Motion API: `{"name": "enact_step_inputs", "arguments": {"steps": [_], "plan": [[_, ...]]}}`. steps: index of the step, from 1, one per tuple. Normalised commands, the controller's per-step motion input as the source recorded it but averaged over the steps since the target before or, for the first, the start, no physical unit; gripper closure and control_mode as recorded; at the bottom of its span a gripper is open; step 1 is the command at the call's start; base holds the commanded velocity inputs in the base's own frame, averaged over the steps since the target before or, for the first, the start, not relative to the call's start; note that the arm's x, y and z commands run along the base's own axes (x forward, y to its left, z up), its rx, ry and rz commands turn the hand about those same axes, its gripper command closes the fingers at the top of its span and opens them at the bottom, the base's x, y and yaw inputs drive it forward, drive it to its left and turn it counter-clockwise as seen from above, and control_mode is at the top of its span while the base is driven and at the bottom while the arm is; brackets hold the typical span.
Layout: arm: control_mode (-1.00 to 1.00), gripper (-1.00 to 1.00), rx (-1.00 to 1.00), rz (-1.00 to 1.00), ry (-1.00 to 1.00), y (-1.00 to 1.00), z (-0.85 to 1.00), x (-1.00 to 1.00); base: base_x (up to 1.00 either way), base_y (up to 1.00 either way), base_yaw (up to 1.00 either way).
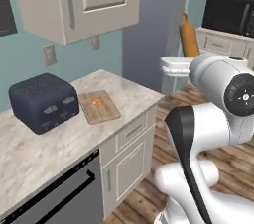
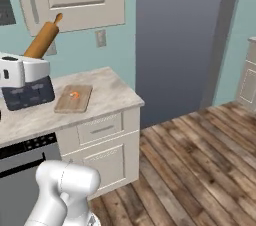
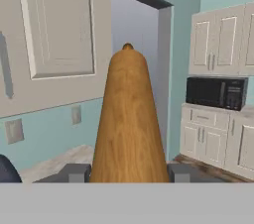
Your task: Open the cabinet, retrieve the rolling pin, and place it next to the meat on the cutting board to prepare for tenderizing.
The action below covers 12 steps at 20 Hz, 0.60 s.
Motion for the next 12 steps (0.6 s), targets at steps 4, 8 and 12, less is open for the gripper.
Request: {"name": "enact_step_inputs", "arguments": {"steps": [4,8,12], "plan": [[1.00,1.00,0.00,0.00,0.00,0.00,0.00,0.00,0.42,-0.24,0.46],[1.00,1.00,0.00,0.00,0.00,0.00,0.00,0.00,0.44,-0.43,0.42],[1.00,1.00,0.00,0.00,0.00,0.00,0.00,0.00,0.37,-0.50,0.39]]}}
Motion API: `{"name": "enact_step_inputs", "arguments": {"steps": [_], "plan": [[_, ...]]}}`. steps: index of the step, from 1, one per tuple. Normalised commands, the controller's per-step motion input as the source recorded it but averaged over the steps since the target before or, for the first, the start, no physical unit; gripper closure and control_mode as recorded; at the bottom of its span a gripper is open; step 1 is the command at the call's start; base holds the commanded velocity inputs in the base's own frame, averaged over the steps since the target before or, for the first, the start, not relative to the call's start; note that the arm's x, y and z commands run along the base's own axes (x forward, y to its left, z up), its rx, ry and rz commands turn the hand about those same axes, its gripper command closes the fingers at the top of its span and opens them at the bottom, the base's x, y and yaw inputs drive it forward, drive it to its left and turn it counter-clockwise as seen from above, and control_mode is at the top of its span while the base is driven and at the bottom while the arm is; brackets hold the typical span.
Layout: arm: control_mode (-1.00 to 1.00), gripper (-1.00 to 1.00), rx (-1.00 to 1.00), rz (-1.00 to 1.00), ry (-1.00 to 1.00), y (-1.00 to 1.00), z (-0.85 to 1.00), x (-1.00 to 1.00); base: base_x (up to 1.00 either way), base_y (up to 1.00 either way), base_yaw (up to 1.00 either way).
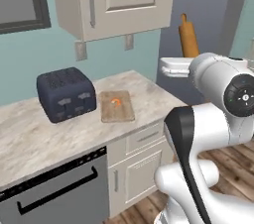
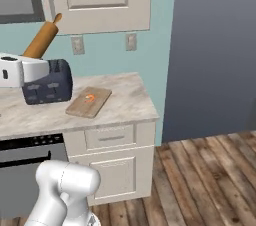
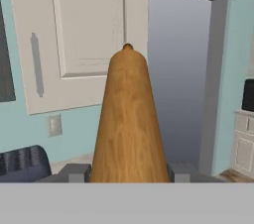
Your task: Open the cabinet, retrieve the rolling pin, and place it next to the meat on the cutting board to prepare for tenderizing.
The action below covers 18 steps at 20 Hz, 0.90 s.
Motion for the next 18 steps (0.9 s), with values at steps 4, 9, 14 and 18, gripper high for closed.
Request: {"name": "enact_step_inputs", "arguments": {"steps": [4,9,14,18], "plan": [[1.00,1.00,0.00,0.00,0.00,0.00,0.00,0.00,0.29,-0.41,0.35],[1.00,1.00,0.00,0.00,0.00,0.00,0.00,0.00,0.25,-0.37,0.35],[1.00,1.00,0.00,0.00,0.00,0.00,0.00,0.00,0.27,-0.42,0.36],[1.00,1.00,0.00,0.00,0.00,0.00,0.00,0.00,0.29,-0.43,0.36]]}}
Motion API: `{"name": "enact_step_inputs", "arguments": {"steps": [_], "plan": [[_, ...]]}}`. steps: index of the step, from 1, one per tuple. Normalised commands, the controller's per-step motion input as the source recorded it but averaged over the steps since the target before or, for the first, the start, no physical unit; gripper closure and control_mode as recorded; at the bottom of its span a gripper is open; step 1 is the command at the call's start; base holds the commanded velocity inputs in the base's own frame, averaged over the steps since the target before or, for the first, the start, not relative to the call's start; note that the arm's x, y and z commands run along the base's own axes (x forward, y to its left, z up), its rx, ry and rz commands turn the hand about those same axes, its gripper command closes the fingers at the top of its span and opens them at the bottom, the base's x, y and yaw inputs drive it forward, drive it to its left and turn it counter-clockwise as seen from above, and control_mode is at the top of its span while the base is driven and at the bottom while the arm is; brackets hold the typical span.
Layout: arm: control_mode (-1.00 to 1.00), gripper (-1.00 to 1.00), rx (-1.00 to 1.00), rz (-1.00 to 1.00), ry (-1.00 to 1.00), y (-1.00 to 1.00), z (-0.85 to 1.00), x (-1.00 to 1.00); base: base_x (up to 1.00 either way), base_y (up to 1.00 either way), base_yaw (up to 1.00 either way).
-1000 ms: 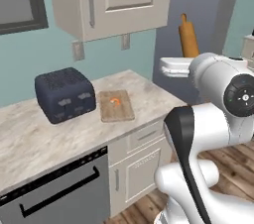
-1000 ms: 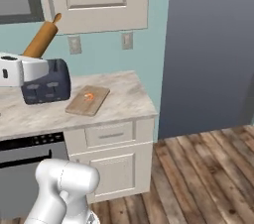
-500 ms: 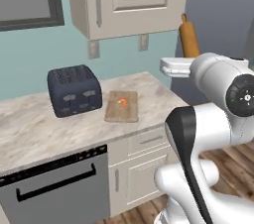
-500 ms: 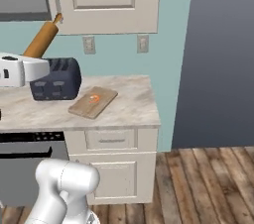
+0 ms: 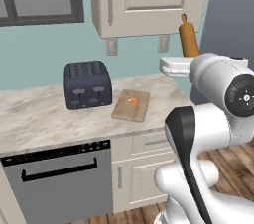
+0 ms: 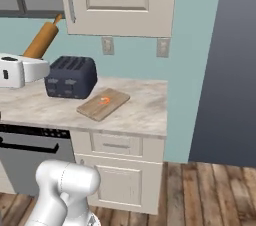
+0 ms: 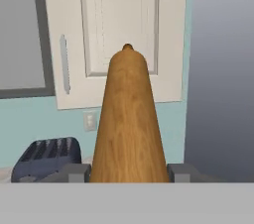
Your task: Open the cabinet, retrieve the rolling pin, and place it next to the meat on the cutting board to prepare for tenderizing.
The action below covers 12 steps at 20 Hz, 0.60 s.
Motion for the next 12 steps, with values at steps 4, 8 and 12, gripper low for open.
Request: {"name": "enact_step_inputs", "arguments": {"steps": [4,8,12], "plan": [[1.00,1.00,0.00,0.00,0.00,0.00,0.00,0.00,0.34,-0.45,0.34],[1.00,1.00,0.00,0.00,0.00,0.00,0.00,0.00,0.41,-0.41,0.31],[1.00,1.00,0.00,0.00,0.00,0.00,0.00,0.00,0.48,-0.42,0.30]]}}
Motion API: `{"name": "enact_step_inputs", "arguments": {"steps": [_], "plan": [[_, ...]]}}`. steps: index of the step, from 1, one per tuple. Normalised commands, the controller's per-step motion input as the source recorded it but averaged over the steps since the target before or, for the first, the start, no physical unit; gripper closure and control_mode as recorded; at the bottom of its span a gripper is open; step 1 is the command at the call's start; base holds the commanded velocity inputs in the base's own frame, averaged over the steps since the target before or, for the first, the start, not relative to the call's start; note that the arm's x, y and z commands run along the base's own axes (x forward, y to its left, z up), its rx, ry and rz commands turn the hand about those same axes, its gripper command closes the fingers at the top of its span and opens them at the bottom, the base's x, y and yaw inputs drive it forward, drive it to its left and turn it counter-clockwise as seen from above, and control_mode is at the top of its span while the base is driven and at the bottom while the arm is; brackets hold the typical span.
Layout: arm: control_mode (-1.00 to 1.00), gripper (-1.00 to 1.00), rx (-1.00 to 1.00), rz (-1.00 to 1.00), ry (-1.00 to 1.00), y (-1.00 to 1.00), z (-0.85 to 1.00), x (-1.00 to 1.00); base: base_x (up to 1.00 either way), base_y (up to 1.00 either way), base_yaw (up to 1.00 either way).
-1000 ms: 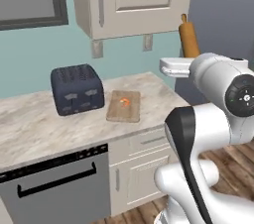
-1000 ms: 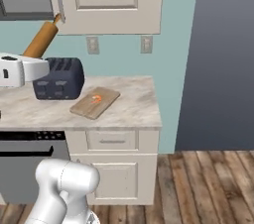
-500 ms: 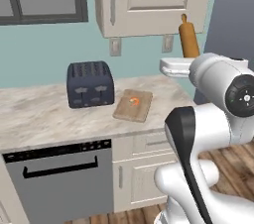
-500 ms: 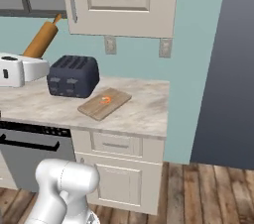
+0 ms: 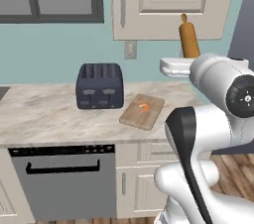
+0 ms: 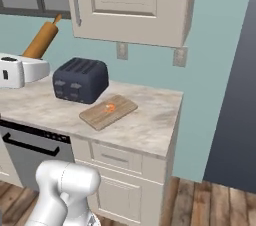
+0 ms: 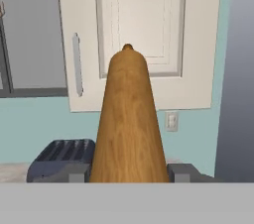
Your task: Open the cabinet, retrieve the rolling pin, and place it next to the meat on the cutting board to prepare for tenderizing.
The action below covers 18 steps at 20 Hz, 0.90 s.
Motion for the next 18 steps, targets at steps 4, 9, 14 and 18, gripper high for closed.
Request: {"name": "enact_step_inputs", "arguments": {"steps": [4,9,14,18], "plan": [[1.00,1.00,0.00,0.00,0.00,0.00,0.00,0.00,0.42,-0.39,0.29],[1.00,1.00,0.00,0.00,0.00,0.00,0.00,0.00,0.30,-0.35,0.26],[1.00,1.00,0.00,0.00,0.00,0.00,0.00,0.00,0.07,-0.16,0.18],[1.00,1.00,0.00,0.00,0.00,0.00,0.00,0.00,0.00,-0.01,0.07]]}}
